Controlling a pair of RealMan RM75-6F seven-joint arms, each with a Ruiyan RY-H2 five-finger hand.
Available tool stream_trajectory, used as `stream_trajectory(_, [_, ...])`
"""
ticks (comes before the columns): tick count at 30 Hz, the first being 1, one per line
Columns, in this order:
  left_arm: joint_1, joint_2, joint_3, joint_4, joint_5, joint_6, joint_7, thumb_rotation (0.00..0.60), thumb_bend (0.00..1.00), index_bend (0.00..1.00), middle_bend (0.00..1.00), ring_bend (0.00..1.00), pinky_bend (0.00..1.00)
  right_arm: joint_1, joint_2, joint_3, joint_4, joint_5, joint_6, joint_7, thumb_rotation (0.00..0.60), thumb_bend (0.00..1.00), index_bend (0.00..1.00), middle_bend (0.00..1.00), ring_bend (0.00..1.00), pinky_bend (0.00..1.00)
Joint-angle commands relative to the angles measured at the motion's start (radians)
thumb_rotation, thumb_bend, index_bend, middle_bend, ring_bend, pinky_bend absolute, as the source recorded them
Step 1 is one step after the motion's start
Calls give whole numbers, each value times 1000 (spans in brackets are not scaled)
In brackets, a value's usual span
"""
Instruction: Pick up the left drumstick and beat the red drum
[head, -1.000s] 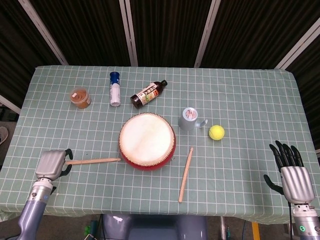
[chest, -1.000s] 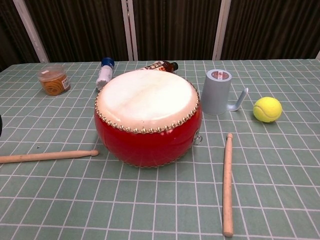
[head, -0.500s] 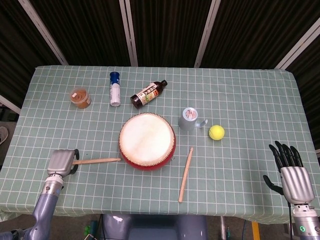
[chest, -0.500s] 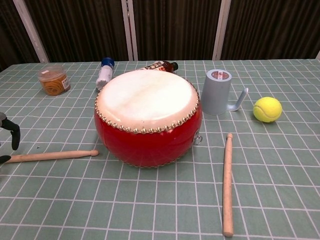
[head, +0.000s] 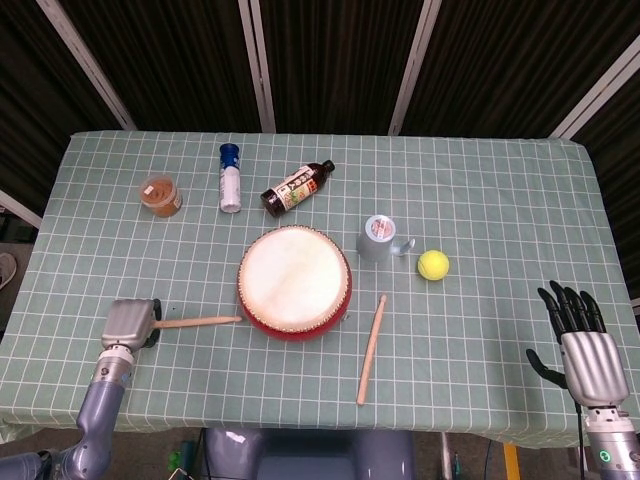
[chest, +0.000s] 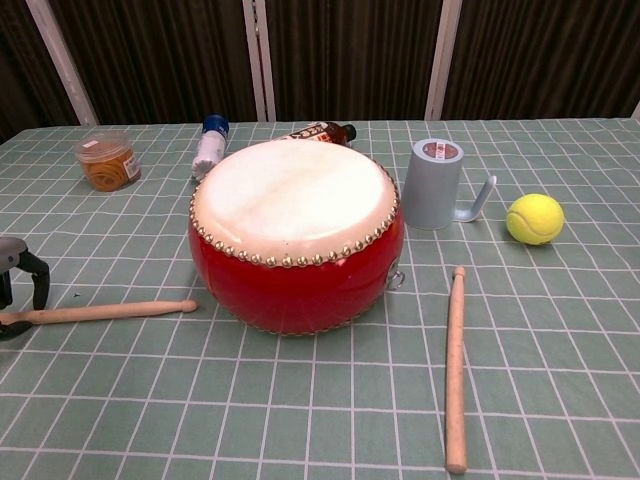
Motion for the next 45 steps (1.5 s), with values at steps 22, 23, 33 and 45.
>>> stream_trajectory(22, [4,50,27,-71,88,66,-88,600,485,681,1000,1000,953,-5,-5,-3,4,-1,7,4,600,315,0,0,0,45])
stream_trajectory(23, [7,62,27,-89,103,74,-97,600,486,683,1000,1000,953,-5,-5,-3,4,-1,6,4,600,315,0,0,0,45])
stream_trajectory(33, [57,305,40,-404,359,191,-189,600,488,702,1000,1000,953,-7,-4,-4,-1,0,7,-2,600,316,0,0,0,45])
stream_trajectory(45, [-18,334,-101,-545,360,222,-177,600,488,708,1000,1000,953,-5,-4,-2,-5,1,4,-9,600,316,0,0,0,45])
